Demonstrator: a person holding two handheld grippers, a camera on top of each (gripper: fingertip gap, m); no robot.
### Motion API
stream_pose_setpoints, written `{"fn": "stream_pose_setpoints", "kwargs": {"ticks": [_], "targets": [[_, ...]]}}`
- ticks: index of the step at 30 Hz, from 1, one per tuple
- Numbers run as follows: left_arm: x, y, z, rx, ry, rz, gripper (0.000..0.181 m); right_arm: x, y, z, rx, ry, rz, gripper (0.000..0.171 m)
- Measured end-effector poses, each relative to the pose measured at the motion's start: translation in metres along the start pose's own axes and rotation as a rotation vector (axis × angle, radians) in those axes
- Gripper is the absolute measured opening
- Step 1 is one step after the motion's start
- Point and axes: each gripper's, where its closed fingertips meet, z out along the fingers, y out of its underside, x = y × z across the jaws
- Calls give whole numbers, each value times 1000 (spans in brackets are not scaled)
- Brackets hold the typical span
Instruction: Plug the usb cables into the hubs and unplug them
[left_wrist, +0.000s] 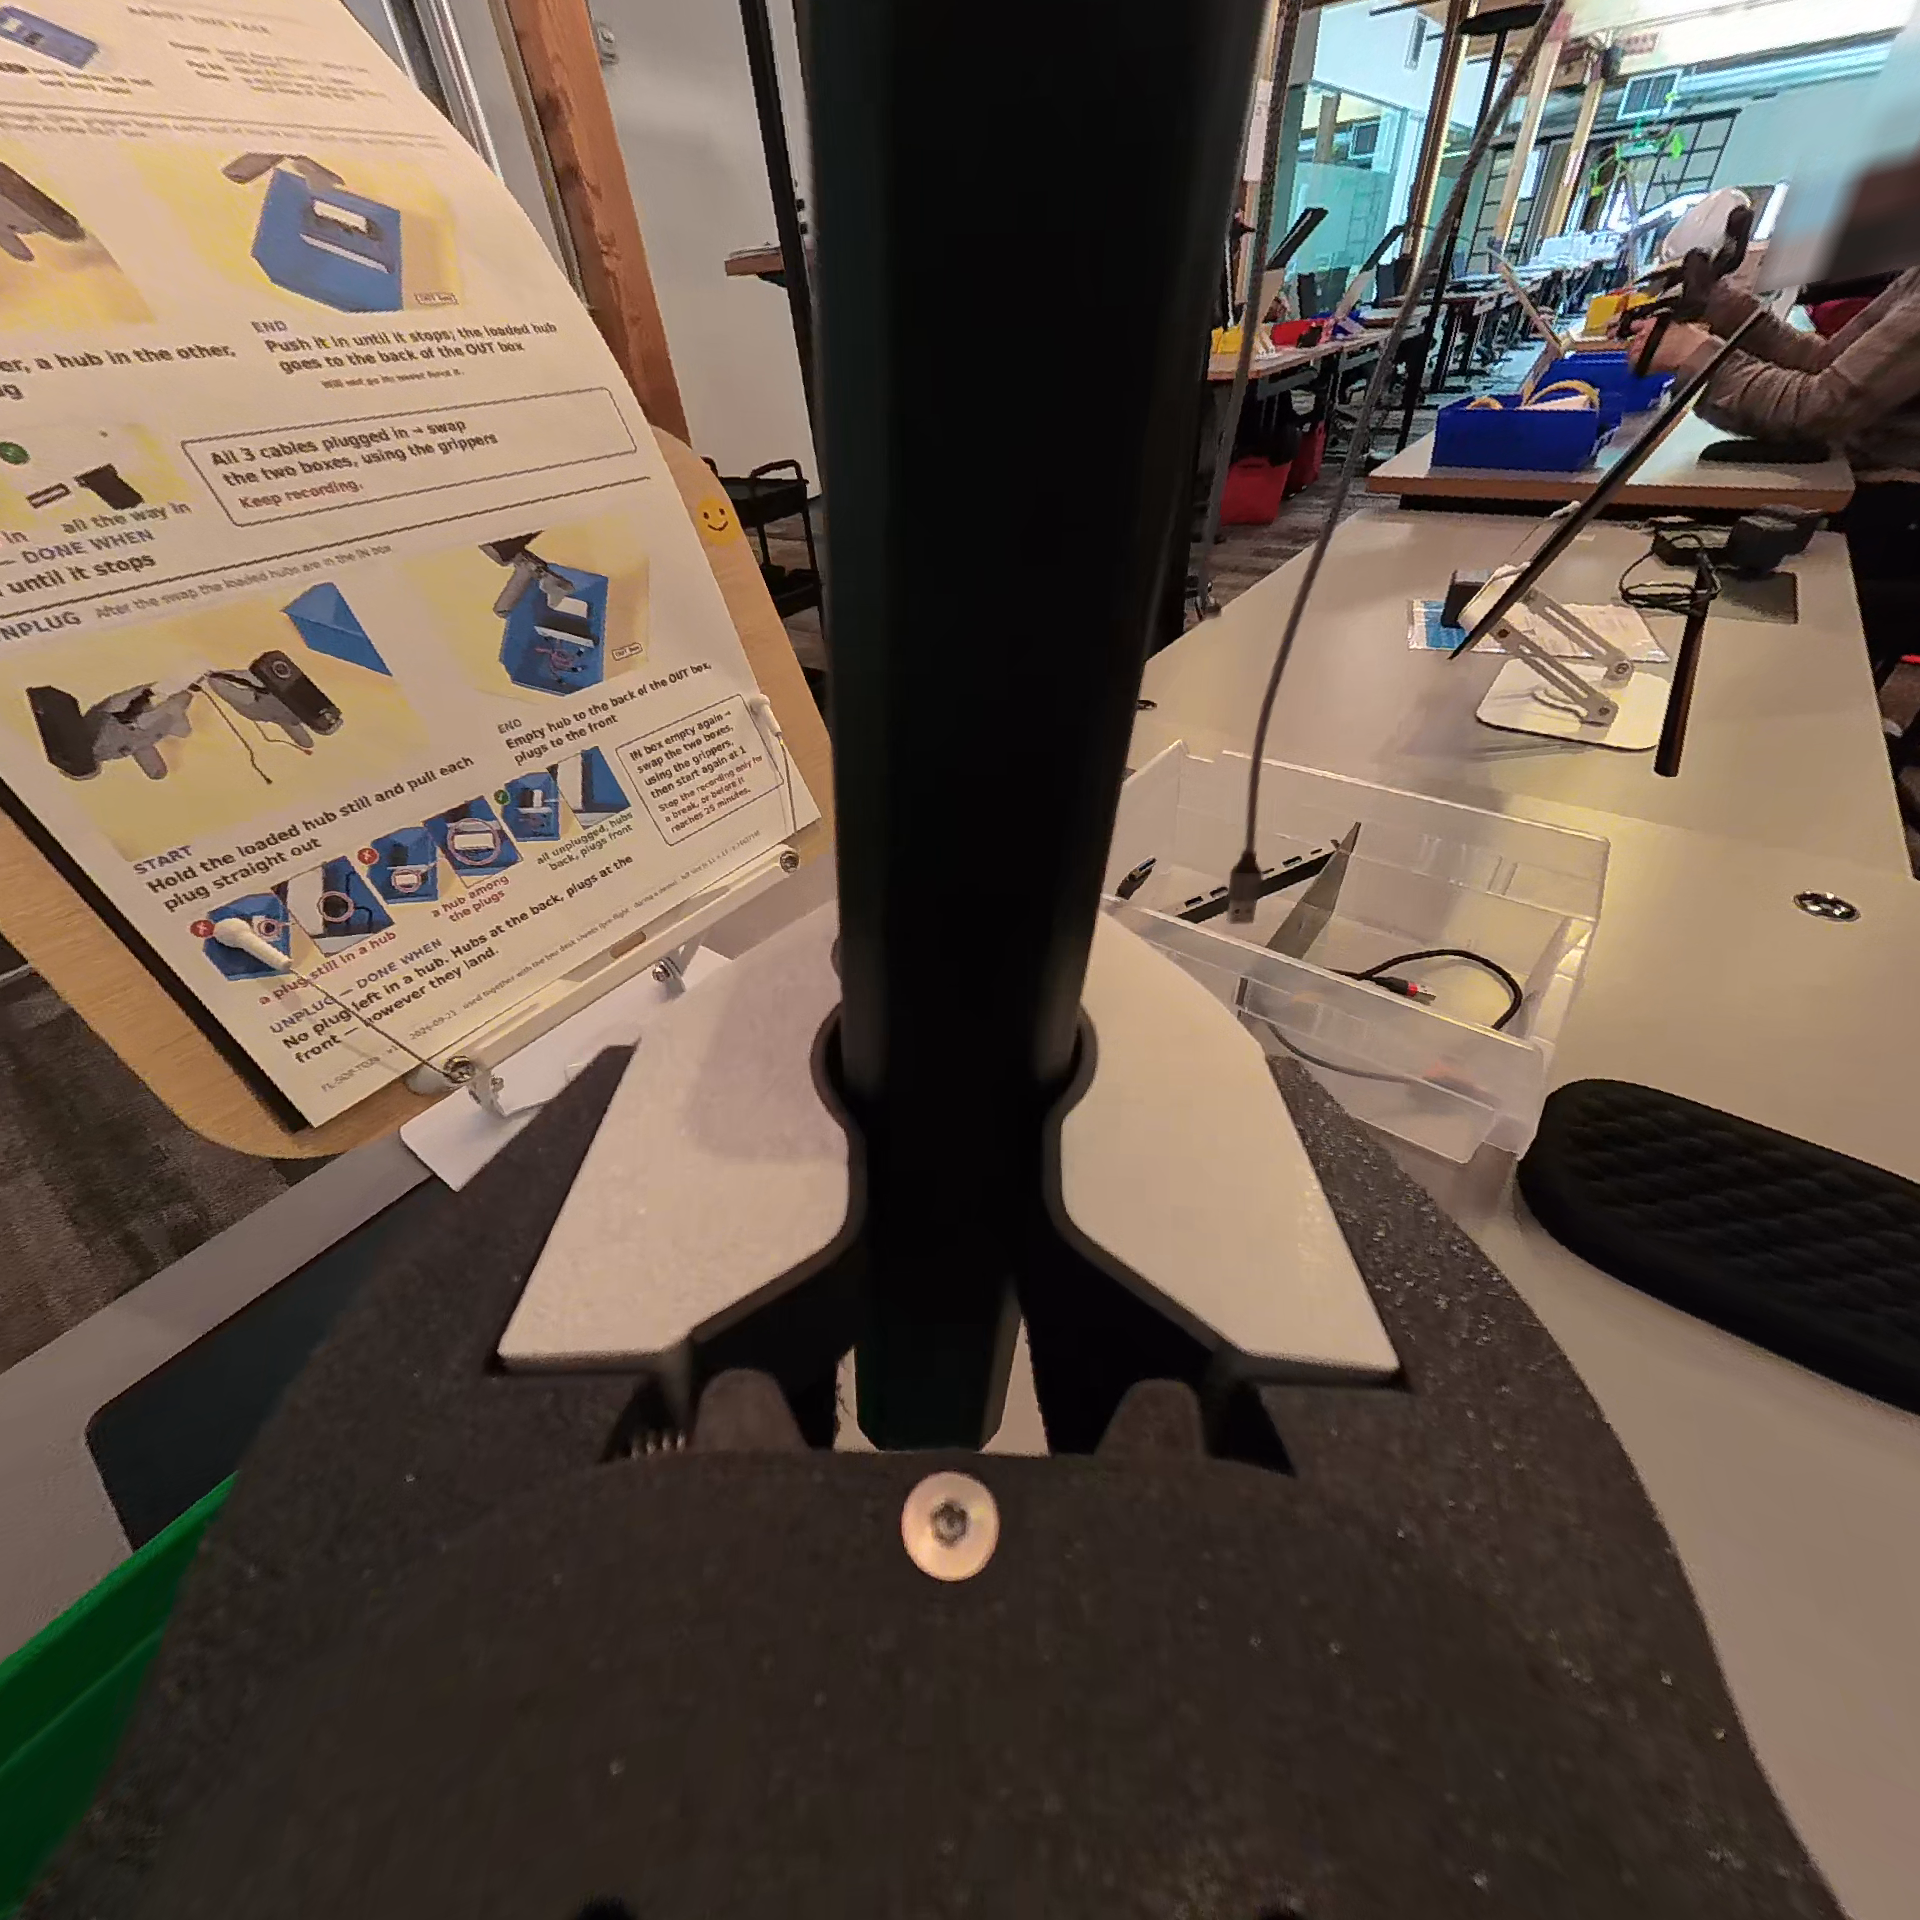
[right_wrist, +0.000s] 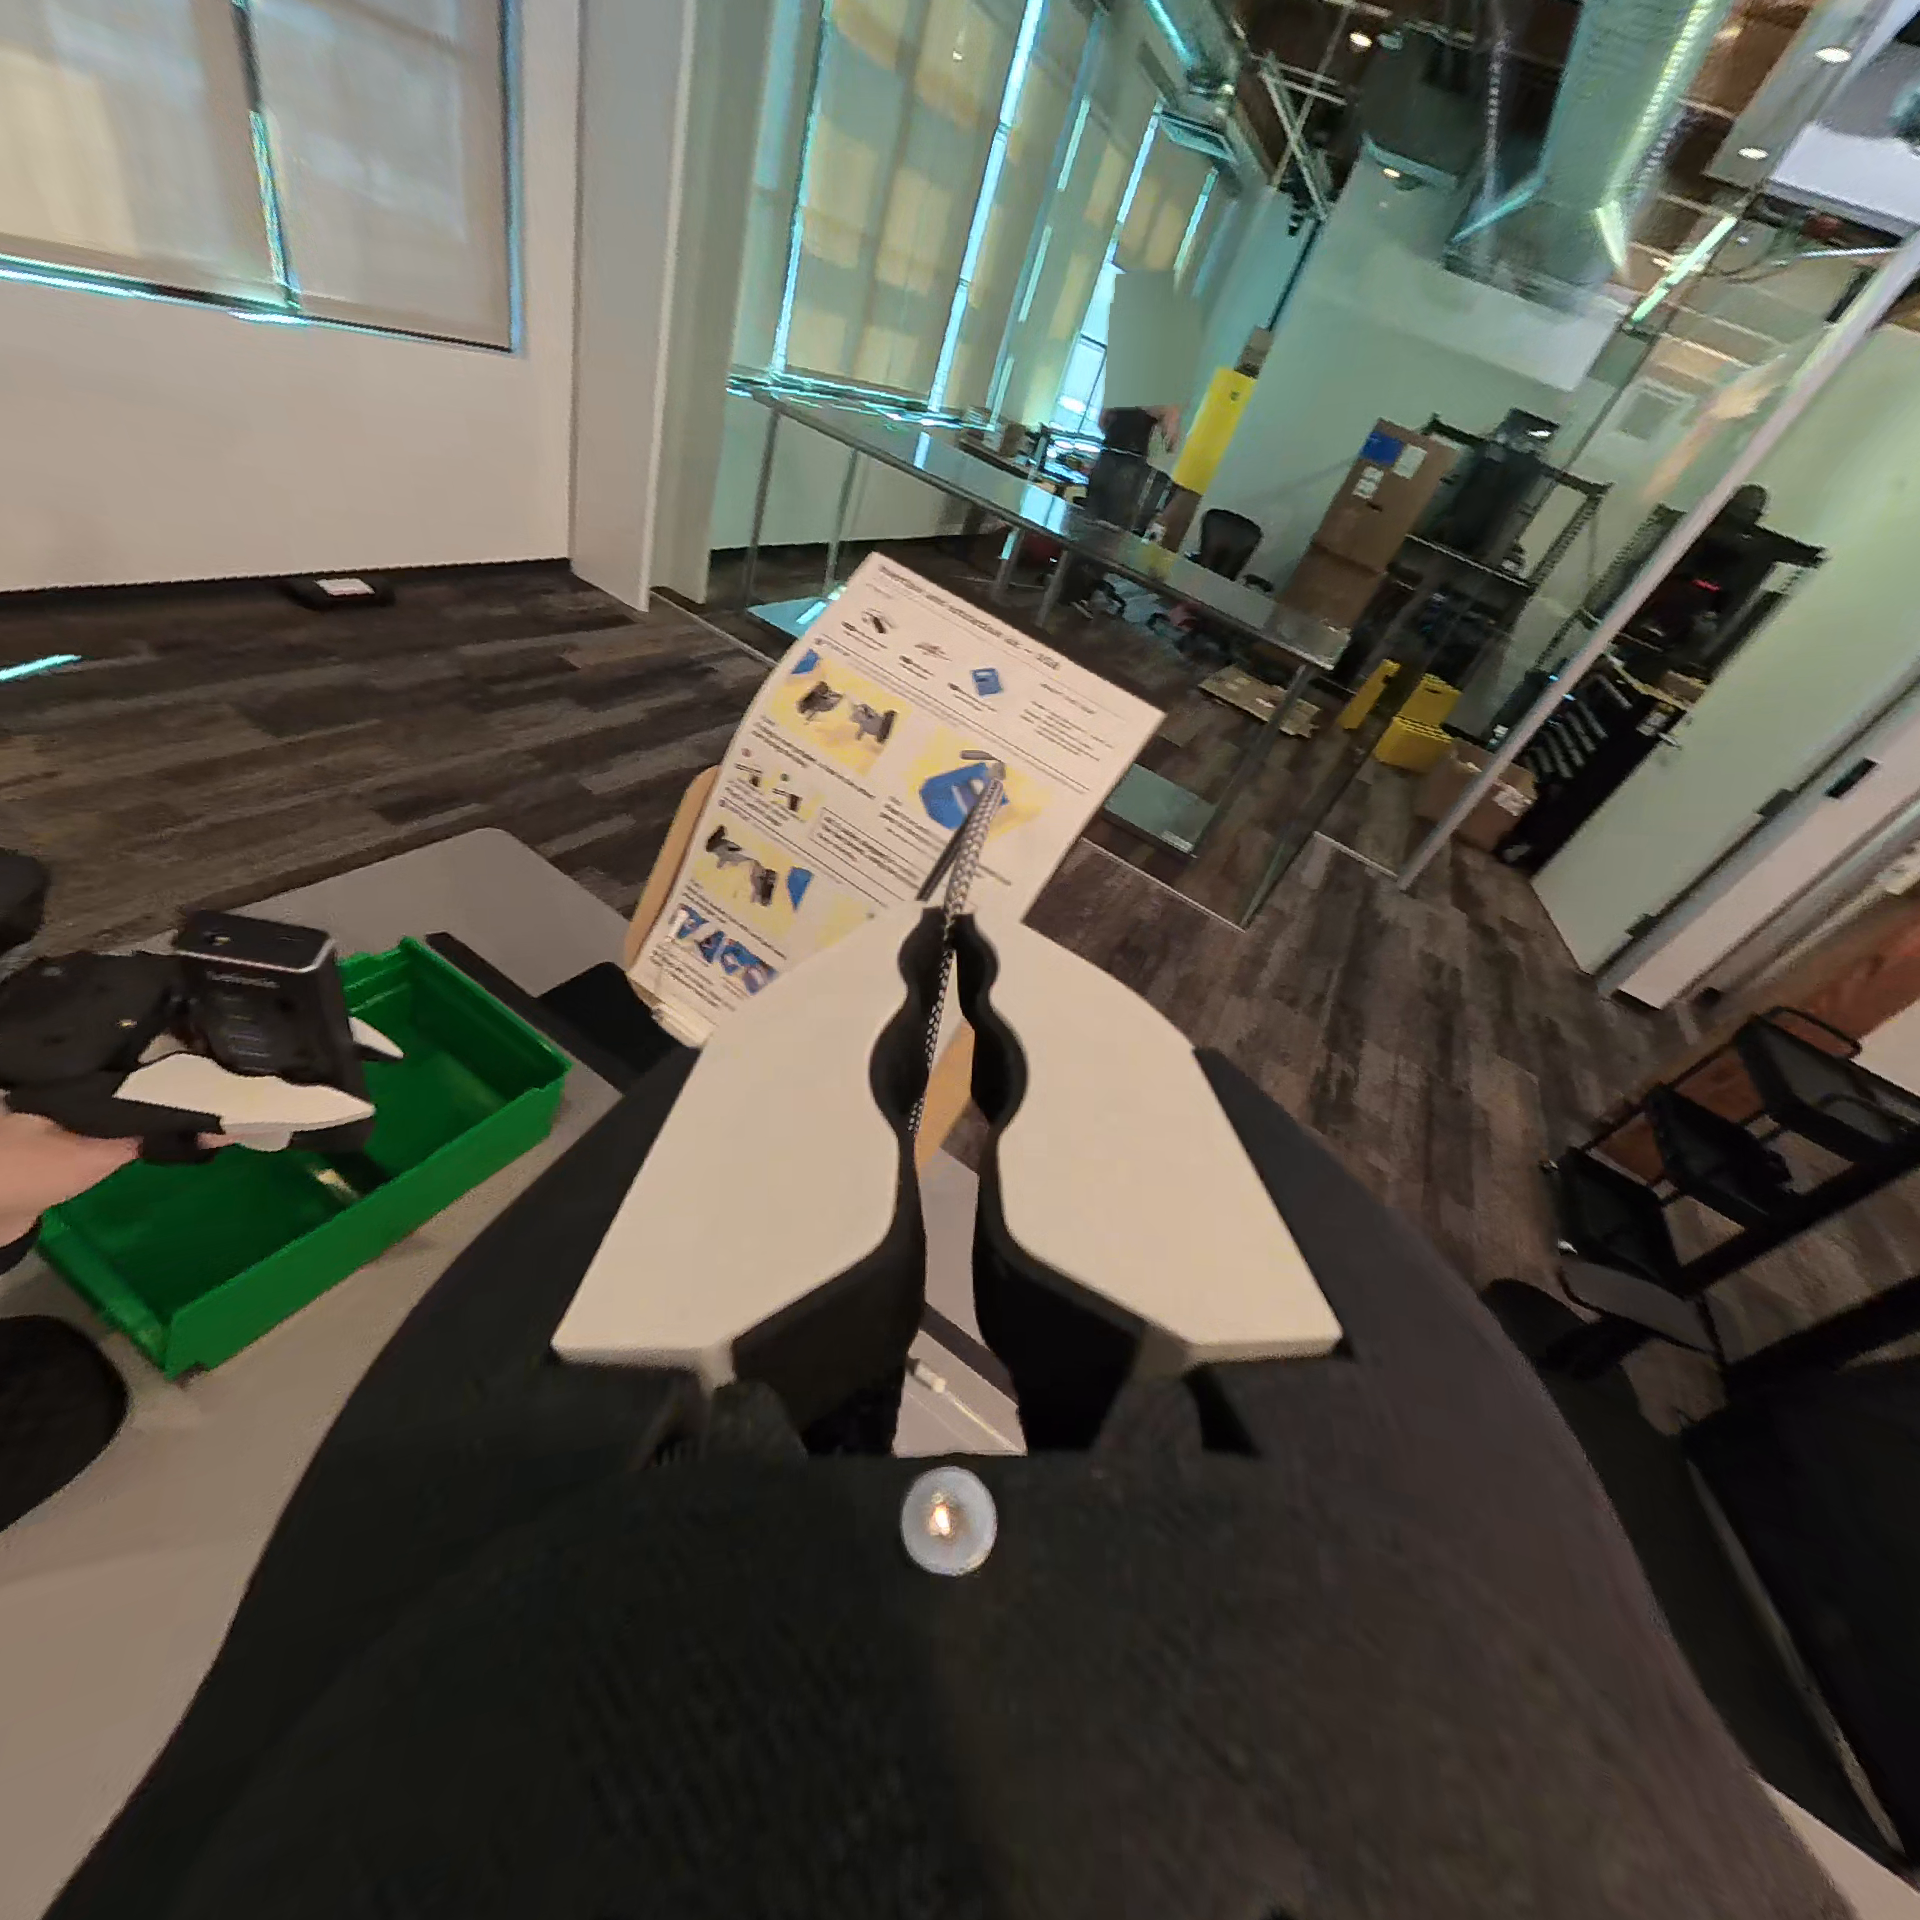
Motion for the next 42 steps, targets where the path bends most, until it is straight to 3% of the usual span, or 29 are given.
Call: {"fn": "stream_pose_setpoints", "kwargs": {"ticks": [4,11,15,19,29,36,42], "targets": [[3,1,3,-6,7,7,30,19,15,-8,-36,43,20,4],[9,-4,1,18,23,15,30,33,102,-13,-142,38,70,4],[8,-4,0,19,27,8,30,28,134,-24,-122,-4,80,4],[8,-3,2,14,26,7,30,29,140,-31,-102,-12,76,4],[10,4,9,-15,24,17,30,23,100,-23,-41,-56,32,4],[11,4,9,-16,27,20,30,6,121,-13,-38,-193,28,4],[10,3,8,-11,30,13,30,-14,147,-46,13,-293,0,4]]}}
